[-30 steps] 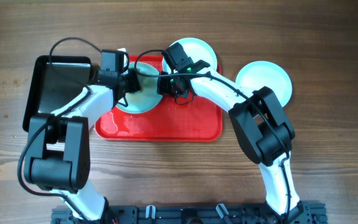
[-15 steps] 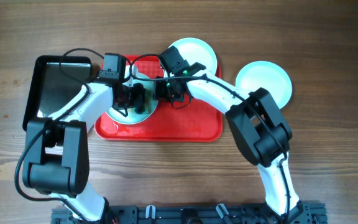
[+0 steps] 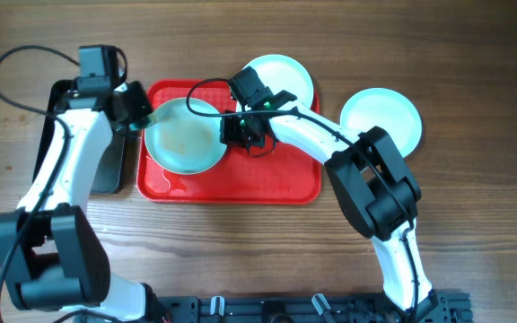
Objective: Clean dirty plates on tray and stack at the side
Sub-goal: 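Scrub the held plate with the sponge in the left gripper, then dip the sponge into the black tray water with the left gripper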
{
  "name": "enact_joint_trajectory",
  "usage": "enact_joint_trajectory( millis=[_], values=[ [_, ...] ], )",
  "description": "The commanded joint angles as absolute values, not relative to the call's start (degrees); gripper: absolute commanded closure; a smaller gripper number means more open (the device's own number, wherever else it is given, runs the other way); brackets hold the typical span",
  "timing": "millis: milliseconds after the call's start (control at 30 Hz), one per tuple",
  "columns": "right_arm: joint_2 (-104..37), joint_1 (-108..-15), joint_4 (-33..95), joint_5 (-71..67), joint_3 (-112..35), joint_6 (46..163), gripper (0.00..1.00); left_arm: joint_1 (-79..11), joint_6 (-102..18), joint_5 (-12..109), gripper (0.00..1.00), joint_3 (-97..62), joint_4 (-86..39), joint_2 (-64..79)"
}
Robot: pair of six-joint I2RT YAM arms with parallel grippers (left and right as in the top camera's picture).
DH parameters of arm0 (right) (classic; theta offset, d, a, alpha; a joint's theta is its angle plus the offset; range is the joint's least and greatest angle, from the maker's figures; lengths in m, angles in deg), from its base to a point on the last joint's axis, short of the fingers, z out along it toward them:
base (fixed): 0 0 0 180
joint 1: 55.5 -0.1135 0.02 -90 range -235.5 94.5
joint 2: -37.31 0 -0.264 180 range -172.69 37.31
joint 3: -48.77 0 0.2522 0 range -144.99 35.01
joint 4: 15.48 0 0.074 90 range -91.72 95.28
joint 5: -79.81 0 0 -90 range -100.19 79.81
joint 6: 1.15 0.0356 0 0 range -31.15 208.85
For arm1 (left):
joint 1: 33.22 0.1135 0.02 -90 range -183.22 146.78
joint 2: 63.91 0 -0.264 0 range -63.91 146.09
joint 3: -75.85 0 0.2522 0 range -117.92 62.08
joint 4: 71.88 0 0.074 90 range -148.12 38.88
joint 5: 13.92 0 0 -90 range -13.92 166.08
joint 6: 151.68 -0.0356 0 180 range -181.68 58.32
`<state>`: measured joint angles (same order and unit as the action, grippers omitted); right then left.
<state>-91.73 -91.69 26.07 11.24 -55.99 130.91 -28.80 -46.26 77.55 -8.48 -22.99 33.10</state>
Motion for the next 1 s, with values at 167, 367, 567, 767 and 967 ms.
enact_joint_trajectory(
  millis=[167,367,567,767,967],
  values=[
    [-94.50,-91.21,26.62,9.23,-55.27,131.02,0.96,-18.29,-51.20,83.87,0.96,-7.76,-23.19,40.40],
    [-94.50,-91.21,26.40,9.23,-55.27,131.02,0.96,-17.83,-50.61,83.67,0.96,-7.63,-25.76,45.83],
    [-94.50,-91.21,26.42,9.42,-55.27,130.87,0.96,-17.83,-50.58,83.63,0.96,-7.56,-26.25,48.40],
    [-94.50,-91.21,26.40,9.42,-55.27,130.84,0.96,-17.83,-51.00,75.78,0.96,-7.56,-26.29,48.40],
    [-94.50,-91.21,26.22,9.45,-55.27,130.87,0.96,-18.00,-51.02,75.45,0.96,-14.62,-20.02,41.93]
  ],
)
